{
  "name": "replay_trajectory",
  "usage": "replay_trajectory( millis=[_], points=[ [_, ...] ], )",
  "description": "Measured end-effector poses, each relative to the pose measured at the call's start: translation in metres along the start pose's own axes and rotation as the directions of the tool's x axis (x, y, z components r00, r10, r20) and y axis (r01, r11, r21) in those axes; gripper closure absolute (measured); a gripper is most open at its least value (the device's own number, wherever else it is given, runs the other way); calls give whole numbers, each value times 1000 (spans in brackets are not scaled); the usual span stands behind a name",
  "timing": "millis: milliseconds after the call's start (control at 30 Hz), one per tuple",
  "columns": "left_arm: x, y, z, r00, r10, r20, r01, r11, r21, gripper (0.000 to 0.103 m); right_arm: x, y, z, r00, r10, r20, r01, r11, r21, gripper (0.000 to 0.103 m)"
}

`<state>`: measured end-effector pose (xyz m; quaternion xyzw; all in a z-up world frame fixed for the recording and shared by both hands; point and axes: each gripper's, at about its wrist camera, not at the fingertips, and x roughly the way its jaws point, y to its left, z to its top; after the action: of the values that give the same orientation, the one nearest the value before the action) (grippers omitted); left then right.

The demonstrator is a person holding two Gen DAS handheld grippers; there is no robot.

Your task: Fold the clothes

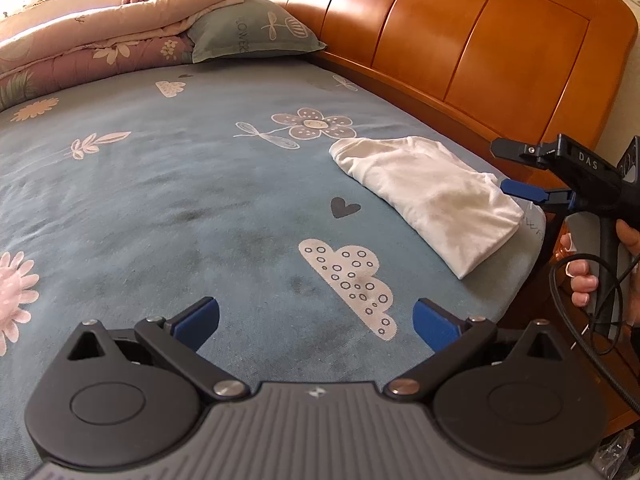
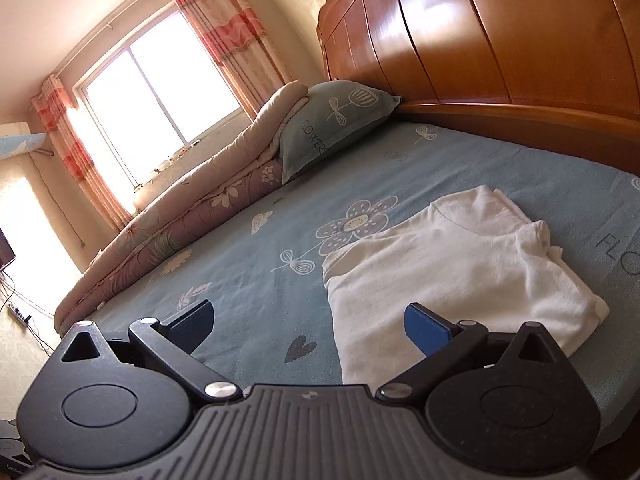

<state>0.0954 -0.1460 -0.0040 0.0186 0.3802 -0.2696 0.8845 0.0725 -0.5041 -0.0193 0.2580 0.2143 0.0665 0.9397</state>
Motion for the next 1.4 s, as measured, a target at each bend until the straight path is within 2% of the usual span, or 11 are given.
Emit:
replay_trajectory(
  millis=[100,233,333,500,633,700,767,1100,1200,1300,1400],
  points=[
    [-4,-1,-1,1000,-1,4,1,1000,4,1,-1,2,3,1000,-15,-14,15,1000,-11,0],
    [-7,-2,-2,1000,1,8,-1,1000,5,1,0,-3,4,996,6,-88,-5,1000,14,0],
    [-9,-2,-3,1000,4,7,-4,1000,5,1,-1,-5,1,996,1,-94,0,1000,13,0],
    [-7,-1,-4,1000,10,-2,-10,1000,2,1,-1,-13,-2,992,67,-104,-62,997,47,0],
    [-3,0,-5,1000,12,-11,-12,1000,-1,1,5,-5,-1,992,-57,-109,47,995,-89,0],
    [-1,2,-6,1000,15,-18,-15,1000,-4,1,10,-1,-1,984,-158,-86,137,969,-206,0],
    [3,4,-6,999,19,-26,-19,1000,-6,1,19,-2,-2,971,-216,-97,182,943,-277,0],
    [19,12,-6,998,35,-61,-36,999,-20,1,42,-26,-44,916,-297,-270,174,900,-399,0],
    [23,13,-4,997,42,-62,-43,999,-20,1,28,-29,-34,928,-283,-242,186,915,-358,0],
    [25,9,-3,997,40,-61,-40,999,-12,1,24,-28,-15,951,-264,-161,199,921,-336,0],
    [25,5,-4,997,35,-62,-35,999,4,1,36,-25,2,957,-273,-97,219,901,-375,0]
  ],
)
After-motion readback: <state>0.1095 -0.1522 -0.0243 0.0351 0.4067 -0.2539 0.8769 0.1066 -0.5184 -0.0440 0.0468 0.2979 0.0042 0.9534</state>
